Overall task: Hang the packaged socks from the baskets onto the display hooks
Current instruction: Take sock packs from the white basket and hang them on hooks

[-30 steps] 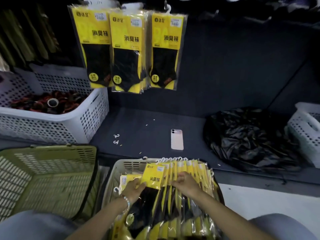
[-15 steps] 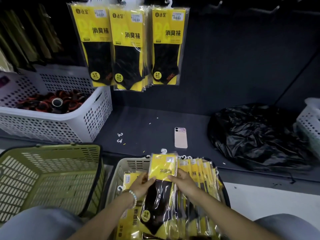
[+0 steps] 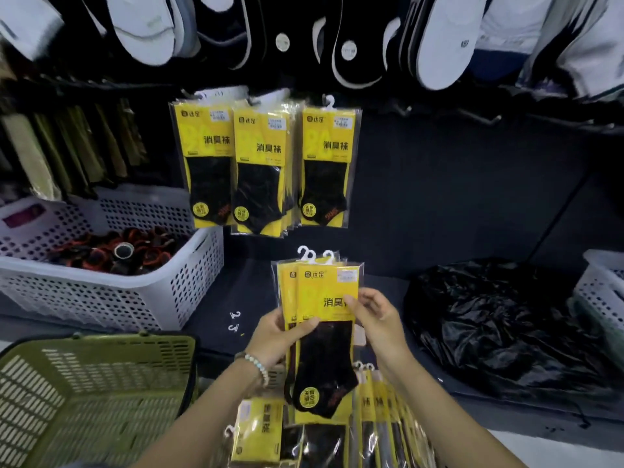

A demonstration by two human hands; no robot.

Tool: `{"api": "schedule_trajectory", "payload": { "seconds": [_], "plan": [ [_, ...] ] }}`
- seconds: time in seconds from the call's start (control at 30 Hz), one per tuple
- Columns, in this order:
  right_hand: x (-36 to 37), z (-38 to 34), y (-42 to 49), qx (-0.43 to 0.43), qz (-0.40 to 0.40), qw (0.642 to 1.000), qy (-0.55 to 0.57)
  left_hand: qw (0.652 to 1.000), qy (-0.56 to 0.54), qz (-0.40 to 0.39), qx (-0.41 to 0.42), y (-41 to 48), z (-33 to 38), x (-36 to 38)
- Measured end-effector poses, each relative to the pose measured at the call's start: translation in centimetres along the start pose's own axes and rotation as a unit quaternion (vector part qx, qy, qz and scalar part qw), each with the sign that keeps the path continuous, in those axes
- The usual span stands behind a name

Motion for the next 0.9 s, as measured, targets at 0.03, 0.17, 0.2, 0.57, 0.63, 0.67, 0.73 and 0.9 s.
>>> {"api": "schedule_trajectory", "payload": {
  "seconds": [0.03, 0.17, 0.2, 0.57, 0.63, 0.67, 0.73, 0.9],
  "plan": [
    [0.1, -1.6, 0.6, -0.015, -0.002, 1.0, 0.018, 1.0, 0.002, 0.011, 0.021, 0.4, 1.7, 0.1],
    [0.0, -7.3, 2.7, -0.061, -0.004, 0.996, 0.066, 0.994, 0.008, 0.022, 0.104, 1.8, 8.4, 0.5],
    [-0.2, -8.5, 3.3, -0.064, -0.004, 0.995, 0.073, 0.993, 0.008, 0.024, 0.119, 2.3, 9.9, 0.2],
    [-2.5, -19.0, 11.5, -0.102, 0.072, 0.992, 0.027, 0.949, 0.058, 0.219, 0.221, 5.7, 23.4, -8.3],
    [-2.1, -20.3, 13.2, -0.108, 0.074, 0.991, 0.011, 0.945, 0.056, 0.23, 0.224, 6.1, 24.7, -8.9],
    [-1.8, -20.9, 13.9, -0.112, 0.07, 0.991, -0.001, 0.944, 0.055, 0.228, 0.233, 6.3, 25.2, -9.0],
    [-1.1, -21.8, 15.2, -0.124, 0.062, 0.99, -0.019, 0.943, 0.054, 0.218, 0.244, 6.7, 25.9, -9.0],
    [0.2, -21.0, 18.1, -0.101, 0.071, 0.991, -0.049, 0.952, 0.061, 0.201, 0.224, 7.9, 26.3, -9.0]
  ]
}}
Point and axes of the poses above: each hand's wrist, its own y-axis towards the middle knuckle, its own x-axis out of the palm, z = x × y, the point moved 8 cm from there along y, towards the middle knuckle, and after that the axes turned 14 degrees about -y, right-handed, at the moved point
